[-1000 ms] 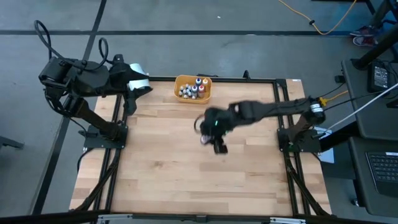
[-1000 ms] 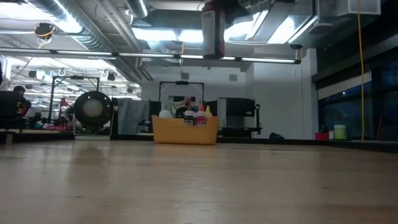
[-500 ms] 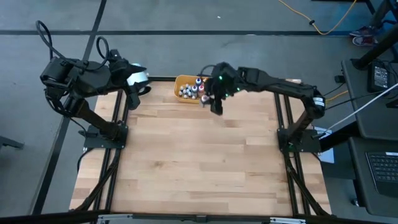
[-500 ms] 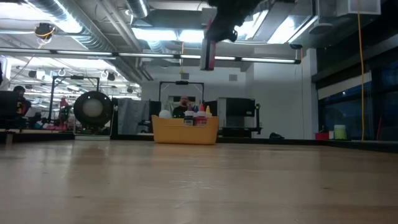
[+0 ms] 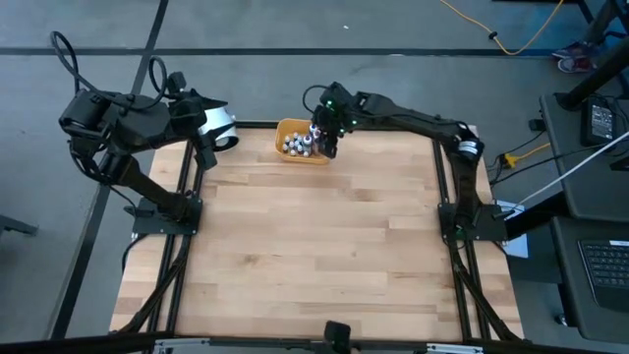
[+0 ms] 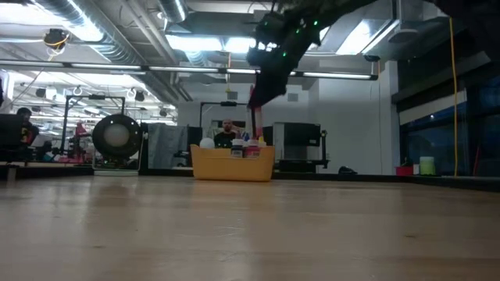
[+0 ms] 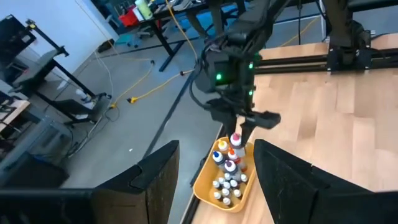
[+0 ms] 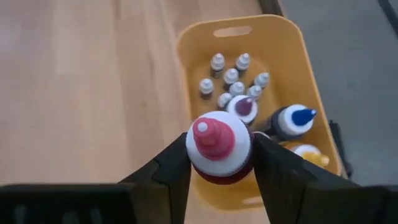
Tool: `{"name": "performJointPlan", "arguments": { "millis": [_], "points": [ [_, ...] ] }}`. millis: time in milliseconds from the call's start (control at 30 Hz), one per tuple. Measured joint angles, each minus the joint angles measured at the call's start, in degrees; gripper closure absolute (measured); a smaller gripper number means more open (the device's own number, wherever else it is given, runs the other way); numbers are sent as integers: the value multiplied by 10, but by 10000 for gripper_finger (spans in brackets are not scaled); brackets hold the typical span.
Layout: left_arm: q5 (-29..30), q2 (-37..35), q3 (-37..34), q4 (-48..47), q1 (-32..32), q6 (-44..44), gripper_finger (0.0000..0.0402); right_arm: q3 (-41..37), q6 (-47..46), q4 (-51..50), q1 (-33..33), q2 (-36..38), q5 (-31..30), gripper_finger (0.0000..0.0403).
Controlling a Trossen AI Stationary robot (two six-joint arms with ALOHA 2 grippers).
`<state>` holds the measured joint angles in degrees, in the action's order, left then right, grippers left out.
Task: Pick & Place food coloring
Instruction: Put the pink food coloring bottle into the yellow bin
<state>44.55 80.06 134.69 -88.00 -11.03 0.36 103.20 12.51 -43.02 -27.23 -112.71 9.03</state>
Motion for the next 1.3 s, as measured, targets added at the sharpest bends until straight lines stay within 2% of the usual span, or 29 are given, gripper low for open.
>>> {"name": "performJointPlan", "arguments": {
  "millis": [100,433,700,933,1300],
  "points": [
    [7,-4,0,-1,0,3,199,0,25,16,0,-18,-17,249],
    [65,-15,0,-1,0,5,199,-3,31,29,0,-38,-10,248],
    [98,-19,0,-1,0,5,199,-75,25,60,0,-38,16,250],
    [104,-19,0,-1,0,5,199,-99,27,137,-1,-39,16,247],
    [111,-19,0,-1,0,0,199,-113,0,155,-27,-44,49,248]
  ]
}}
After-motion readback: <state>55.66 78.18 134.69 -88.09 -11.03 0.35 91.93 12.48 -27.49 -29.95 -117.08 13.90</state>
